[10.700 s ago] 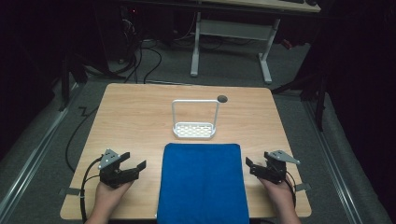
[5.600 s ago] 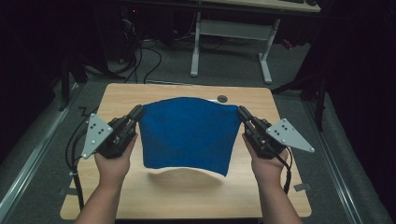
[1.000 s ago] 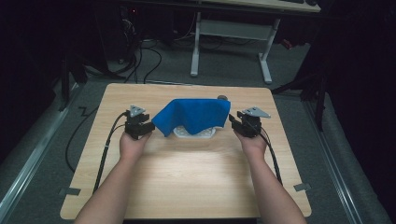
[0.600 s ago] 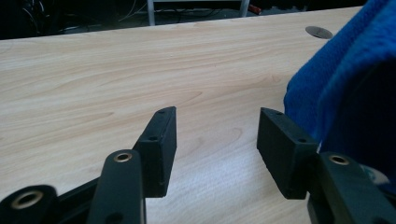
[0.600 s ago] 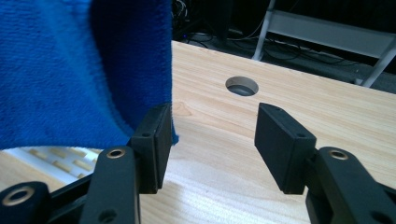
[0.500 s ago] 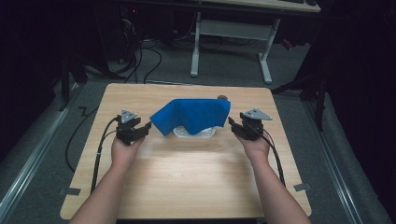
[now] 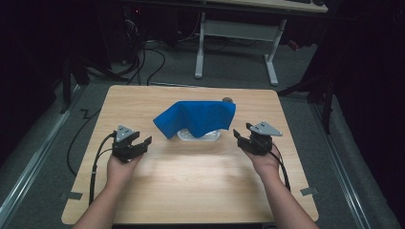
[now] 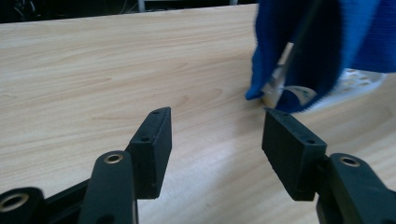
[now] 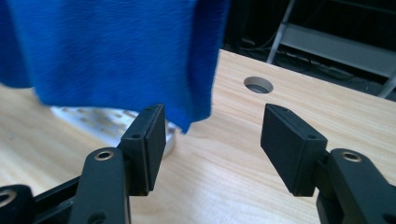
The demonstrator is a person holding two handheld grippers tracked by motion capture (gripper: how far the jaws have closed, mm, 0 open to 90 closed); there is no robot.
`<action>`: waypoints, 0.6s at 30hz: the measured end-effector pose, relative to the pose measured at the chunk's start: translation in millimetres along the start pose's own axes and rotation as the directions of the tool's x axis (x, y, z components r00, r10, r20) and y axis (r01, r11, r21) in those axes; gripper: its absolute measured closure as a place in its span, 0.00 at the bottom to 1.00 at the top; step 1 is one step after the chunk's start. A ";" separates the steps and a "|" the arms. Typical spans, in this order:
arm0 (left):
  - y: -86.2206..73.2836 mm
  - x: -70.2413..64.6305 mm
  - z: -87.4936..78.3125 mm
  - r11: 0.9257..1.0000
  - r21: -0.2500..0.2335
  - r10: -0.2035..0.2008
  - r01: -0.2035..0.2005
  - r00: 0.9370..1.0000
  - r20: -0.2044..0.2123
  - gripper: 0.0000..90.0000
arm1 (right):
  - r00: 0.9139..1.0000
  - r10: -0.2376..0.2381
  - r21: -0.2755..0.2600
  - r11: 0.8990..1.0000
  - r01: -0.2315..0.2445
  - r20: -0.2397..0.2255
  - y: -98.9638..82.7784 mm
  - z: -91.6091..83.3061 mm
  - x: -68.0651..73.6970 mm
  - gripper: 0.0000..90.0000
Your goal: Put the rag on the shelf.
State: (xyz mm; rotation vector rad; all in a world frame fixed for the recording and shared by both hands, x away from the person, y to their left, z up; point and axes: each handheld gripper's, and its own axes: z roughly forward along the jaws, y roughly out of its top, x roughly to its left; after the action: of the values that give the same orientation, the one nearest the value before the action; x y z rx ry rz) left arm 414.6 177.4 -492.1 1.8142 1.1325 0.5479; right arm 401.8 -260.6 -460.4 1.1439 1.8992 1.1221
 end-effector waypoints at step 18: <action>-47.9 -44.3 -40.2 0.997 0.051 0.060 -0.064 0.994 0.088 0.45 | 0.999 -0.012 0.015 1.000 0.013 -0.050 -44.9 -51.6 37.7 0.47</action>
State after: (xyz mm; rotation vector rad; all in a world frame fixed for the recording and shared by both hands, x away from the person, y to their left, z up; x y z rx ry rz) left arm 341.0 165.6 -509.6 1.9062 1.0443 0.4745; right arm 327.0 -255.3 -482.4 1.1204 1.9529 1.1411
